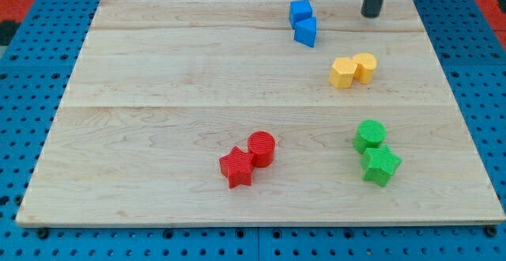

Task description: Move the blue triangle towards top left of the board

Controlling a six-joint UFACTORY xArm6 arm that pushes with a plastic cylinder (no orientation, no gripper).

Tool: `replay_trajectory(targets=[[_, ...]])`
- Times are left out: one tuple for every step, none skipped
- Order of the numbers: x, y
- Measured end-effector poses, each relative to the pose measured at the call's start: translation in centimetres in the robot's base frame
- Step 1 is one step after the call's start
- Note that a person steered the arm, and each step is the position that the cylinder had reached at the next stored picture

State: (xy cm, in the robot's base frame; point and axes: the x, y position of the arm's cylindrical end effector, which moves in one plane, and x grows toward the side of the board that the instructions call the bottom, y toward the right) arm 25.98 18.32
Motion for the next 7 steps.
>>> replay_trajectory(targets=[[-0.3, -9.2], [1.0, -10.5], [3.6, -5.5], [3.9, -12.2], [2.2, -24.5], [1.7, -28.9], [2.0, -29.8]])
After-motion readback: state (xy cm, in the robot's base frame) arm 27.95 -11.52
